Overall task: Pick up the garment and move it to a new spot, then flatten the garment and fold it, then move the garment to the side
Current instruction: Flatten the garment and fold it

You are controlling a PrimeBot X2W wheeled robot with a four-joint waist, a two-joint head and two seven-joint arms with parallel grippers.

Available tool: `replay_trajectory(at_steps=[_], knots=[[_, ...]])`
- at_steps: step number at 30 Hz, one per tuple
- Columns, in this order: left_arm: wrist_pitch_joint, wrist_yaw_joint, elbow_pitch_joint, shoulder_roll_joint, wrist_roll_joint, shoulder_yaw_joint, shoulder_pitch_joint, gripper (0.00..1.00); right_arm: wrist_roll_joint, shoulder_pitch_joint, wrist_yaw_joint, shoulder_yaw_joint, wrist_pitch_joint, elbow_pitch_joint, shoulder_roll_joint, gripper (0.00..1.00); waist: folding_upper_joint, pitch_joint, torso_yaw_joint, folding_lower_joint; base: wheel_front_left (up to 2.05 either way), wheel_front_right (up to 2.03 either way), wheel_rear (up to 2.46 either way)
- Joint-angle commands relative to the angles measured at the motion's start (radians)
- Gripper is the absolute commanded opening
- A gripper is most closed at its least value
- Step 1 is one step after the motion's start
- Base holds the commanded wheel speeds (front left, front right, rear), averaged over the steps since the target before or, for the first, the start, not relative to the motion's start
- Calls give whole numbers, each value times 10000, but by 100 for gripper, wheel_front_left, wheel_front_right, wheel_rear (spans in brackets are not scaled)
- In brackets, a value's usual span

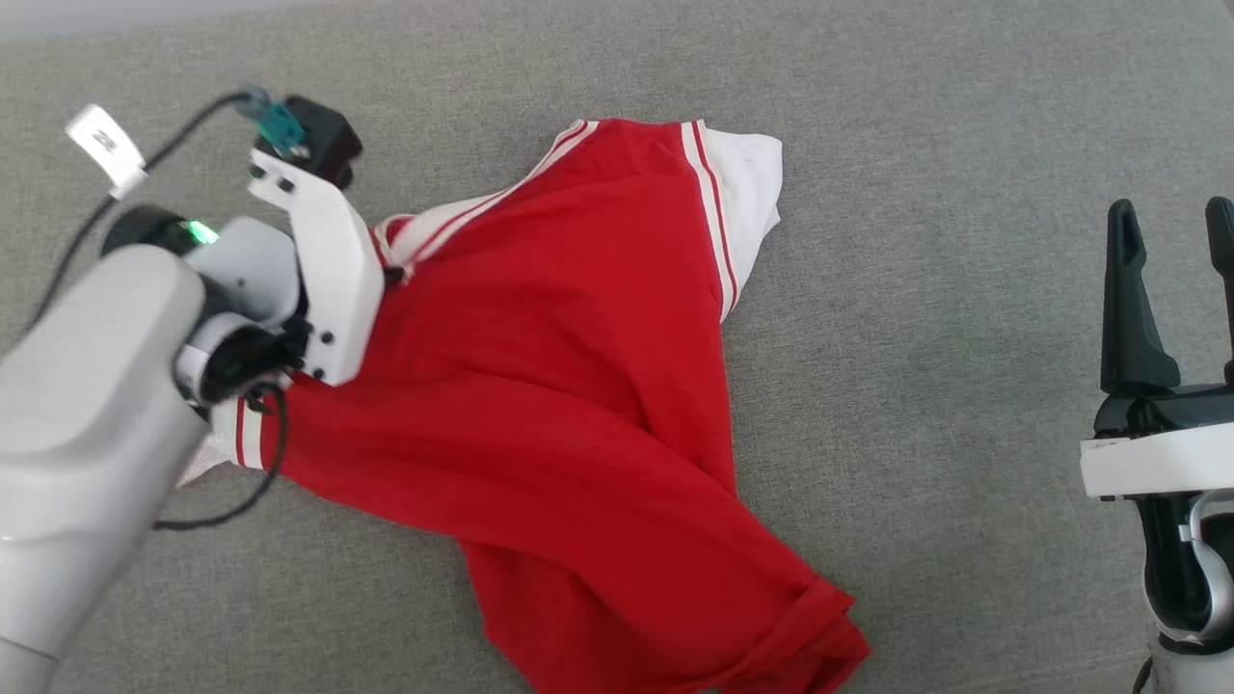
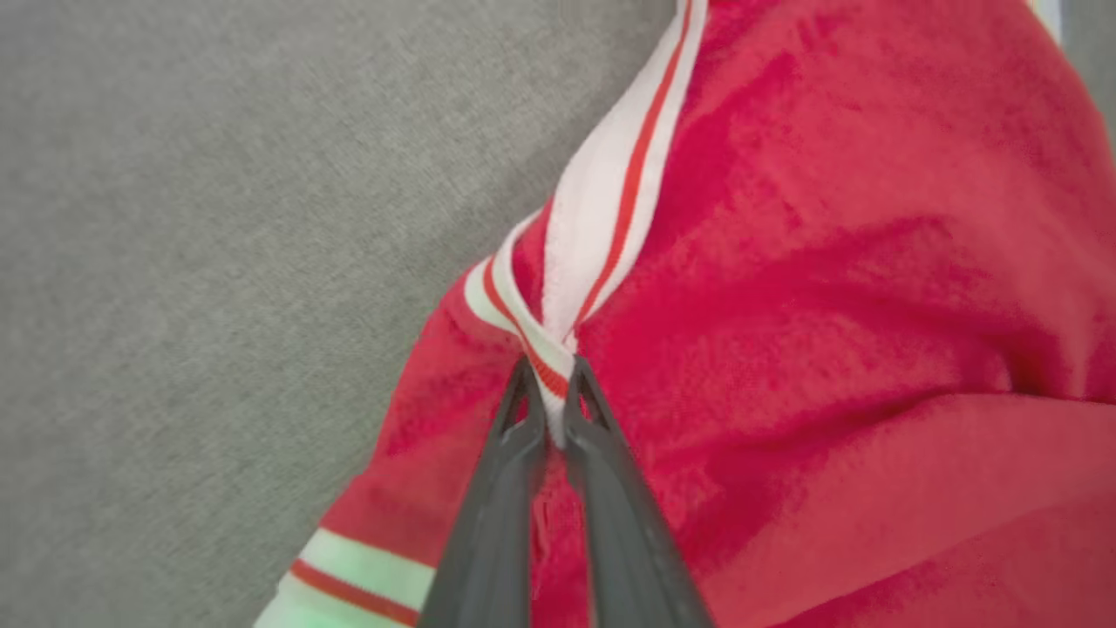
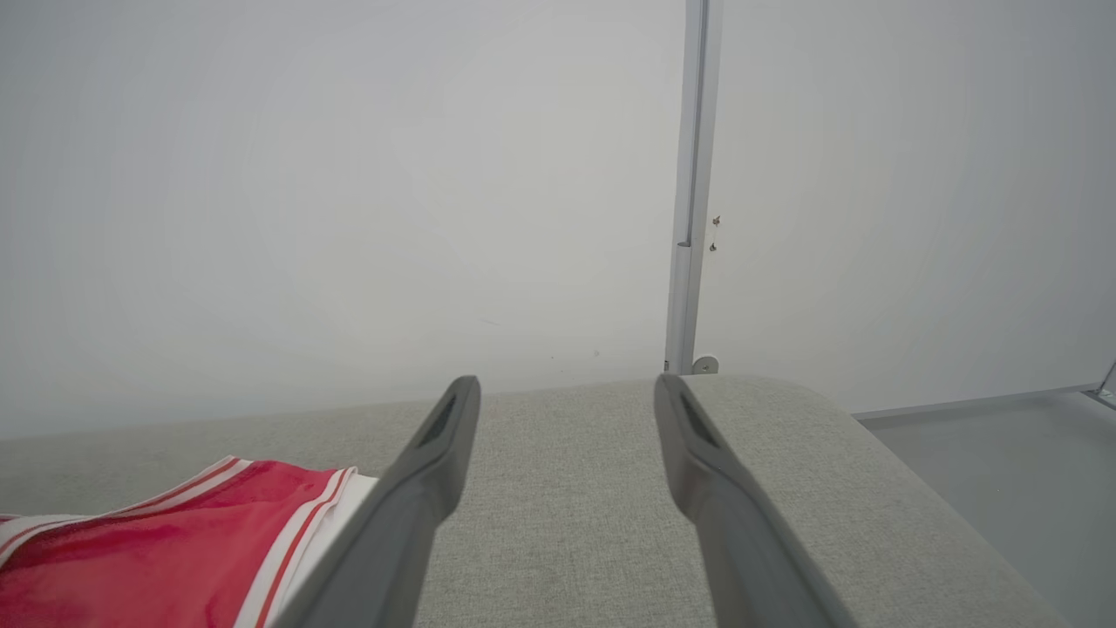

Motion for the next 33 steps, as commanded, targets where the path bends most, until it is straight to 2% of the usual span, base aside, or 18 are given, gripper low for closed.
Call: replay_trajectory(at_steps=[1,7,11,12,13,14,16,17,18,23,27,31,33], knots=[[-111,1,-56,151,227,40,-253,0,33,-2,-8,-9,-68,-1,7,100,0,8,-4,0,0,0,0],[-362,116,308,607,951,-38,-844,0,49,-128,-8,133,-35,-32,8,100,0,101,-131,0,0,0,0],[-614,148,616,707,1398,-203,-1036,0,81,-117,-8,168,-51,-19,-15,100,0,153,-190,0,0,0,0],[-743,189,769,717,1506,-228,-1070,7,90,-124,-8,170,-54,-15,-19,100,0,172,-209,0,0,0,0],[-833,199,936,718,1559,-263,-1093,8,91,-130,-8,176,-56,-13,-21,100,0,191,-226,0,0,0,0],[-968,187,1090,712,1676,-307,-1130,17,87,-138,-8,193,-58,-11,-17,100,0,214,-240,0,0,0,0],[-1317,162,1397,570,1713,-297,-1165,67,87,-163,-8,222,-55,6,-4,100,0,256,-246,0,0,0,0],[-1467,150,1571,505,1679,-277,-1162,78,80,-185,-8,243,-55,17,0,100,0,269,-246,0,0,0,0],[-1574,139,1737,457,1624,-249,-1161,100,80,-210,-8,269,-57,26,5,100,0,274,-242,0,0,0,0],[-2121,69,2181,199,1299,-78,-1308,100,109,-277,-8,364,-32,120,-103,100,0,217,-75,0,0,0,0],[-2383,34,2076,217,1190,-78,-1270,100,77,-246,-8,382,52,142,-160,100,0,74,158,0,0,0,0],[-2273,18,1788,338,932,-54,-997,100,39,-183,-8,315,125,95,-227,100,0,-62,432,0,0,0,0],[-2006,181,1707,452,756,-19,-845,100,31,-178,-8,292,179,71,-269,100,0,-127,566,0,0,0,0]])
